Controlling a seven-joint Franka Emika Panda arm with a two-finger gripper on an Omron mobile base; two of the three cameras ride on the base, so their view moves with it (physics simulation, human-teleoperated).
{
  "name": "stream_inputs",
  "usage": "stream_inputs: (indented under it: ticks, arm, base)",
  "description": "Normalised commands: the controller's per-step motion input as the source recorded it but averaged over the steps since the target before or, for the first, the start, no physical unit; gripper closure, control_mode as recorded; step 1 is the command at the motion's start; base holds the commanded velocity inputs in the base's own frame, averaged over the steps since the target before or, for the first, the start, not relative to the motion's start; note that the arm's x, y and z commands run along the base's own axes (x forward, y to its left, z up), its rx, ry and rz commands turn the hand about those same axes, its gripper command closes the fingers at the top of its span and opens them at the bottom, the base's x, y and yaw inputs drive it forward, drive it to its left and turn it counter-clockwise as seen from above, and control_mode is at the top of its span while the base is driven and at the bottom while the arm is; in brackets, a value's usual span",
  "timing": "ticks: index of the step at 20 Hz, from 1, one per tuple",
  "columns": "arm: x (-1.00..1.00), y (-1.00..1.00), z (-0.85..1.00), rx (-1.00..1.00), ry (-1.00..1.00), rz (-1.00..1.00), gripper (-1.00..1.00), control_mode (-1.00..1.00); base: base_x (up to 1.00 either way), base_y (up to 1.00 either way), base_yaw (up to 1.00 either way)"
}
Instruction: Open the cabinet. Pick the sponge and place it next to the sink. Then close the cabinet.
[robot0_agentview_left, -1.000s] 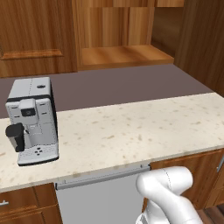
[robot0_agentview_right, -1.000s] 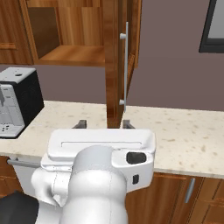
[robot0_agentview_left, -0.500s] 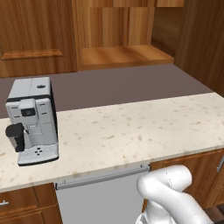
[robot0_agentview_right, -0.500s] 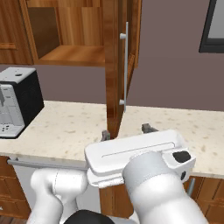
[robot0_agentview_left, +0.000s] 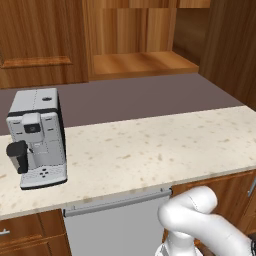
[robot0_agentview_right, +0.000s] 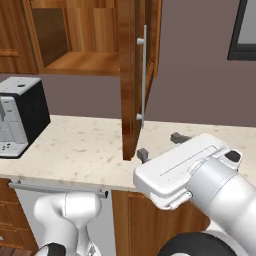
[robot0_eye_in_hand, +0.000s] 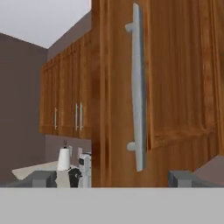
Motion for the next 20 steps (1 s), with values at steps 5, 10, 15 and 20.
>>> stream_inputs:
  ticks: [5,10,15,20]
  arm:
    - [0.23,-0.11,0.00,0.02,0.00,0.24,-1.00,-1.00]
    - [0.41,0.00,-0.05,0.00,0.00,0.12,-1.00,-1.00]
    - [0.59,0.00,-0.22,0.00,0.00,0.01,-1.00,-1.00]
    - [0.60,-0.02,-0.23,0.01,0.00,0.00,-1.00,-1.00]
  base:
    - [0.00,0.00,0.00]
    - [0.00,0.00,0.00]
    - [0.00,0.00,0.00]
    - [0.00,0.00,0.00]
